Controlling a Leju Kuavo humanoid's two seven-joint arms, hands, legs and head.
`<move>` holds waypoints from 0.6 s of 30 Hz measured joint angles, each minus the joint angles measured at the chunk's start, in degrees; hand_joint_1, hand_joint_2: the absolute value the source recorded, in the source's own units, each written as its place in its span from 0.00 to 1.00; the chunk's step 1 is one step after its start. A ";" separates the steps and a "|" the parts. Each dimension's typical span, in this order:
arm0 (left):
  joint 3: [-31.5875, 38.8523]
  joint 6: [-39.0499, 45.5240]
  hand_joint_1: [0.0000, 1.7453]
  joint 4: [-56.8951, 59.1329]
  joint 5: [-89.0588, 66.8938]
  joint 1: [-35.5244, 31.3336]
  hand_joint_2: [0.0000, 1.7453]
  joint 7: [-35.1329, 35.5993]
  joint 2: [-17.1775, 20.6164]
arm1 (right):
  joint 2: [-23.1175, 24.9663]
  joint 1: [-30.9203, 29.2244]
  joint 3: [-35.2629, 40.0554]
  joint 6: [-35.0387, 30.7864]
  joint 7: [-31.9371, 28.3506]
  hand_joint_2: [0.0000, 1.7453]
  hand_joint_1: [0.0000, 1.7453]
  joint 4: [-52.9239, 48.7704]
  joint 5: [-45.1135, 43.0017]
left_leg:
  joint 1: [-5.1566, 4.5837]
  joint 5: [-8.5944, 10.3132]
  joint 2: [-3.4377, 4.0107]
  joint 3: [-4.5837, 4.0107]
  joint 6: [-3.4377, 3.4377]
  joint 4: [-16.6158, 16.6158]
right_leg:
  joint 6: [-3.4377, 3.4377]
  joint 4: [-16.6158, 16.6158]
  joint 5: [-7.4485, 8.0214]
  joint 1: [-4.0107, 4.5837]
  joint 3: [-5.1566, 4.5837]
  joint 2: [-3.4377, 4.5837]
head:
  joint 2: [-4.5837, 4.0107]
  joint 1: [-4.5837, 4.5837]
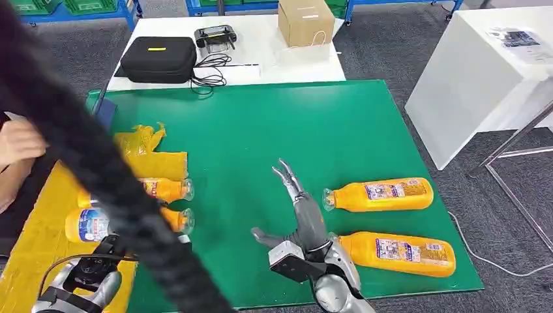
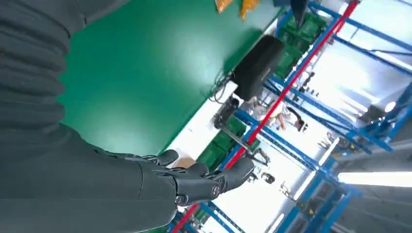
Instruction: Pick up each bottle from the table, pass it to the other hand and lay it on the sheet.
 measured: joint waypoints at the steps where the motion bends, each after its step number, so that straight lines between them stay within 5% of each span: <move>1: -0.57 0.66 1.00 1.81 -0.31 -0.87 1.00 0.24 0.24 | 0.00 -0.19 -0.20 0.00 -0.09 1.00 0.00 -0.20 -0.02 | 0.00 0.02 -0.11 0.01 0.03 0.00 | 0.01 0.00 -0.01 -0.02 0.06 -0.04 | 0.00 0.00; 7: -3.46 2.87 1.00 12.37 -1.08 -5.40 1.00 1.23 0.29 | 0.02 -1.75 -0.42 0.00 -0.44 1.00 0.00 -0.46 -0.39 | -0.04 -0.34 -0.77 0.64 -0.09 -0.10 | -0.05 -0.05 -0.42 -0.04 0.38 -0.42 | 0.00 0.02; 18: -5.23 3.46 1.00 18.51 -1.23 -8.42 1.00 0.74 -0.13 | 0.07 -2.39 -0.39 0.07 -0.70 1.00 0.00 -0.50 -1.05 | -0.02 -0.65 -0.74 1.46 -0.01 -0.19 | -0.17 -0.07 -1.02 -0.03 1.24 -0.44 | 0.00 0.02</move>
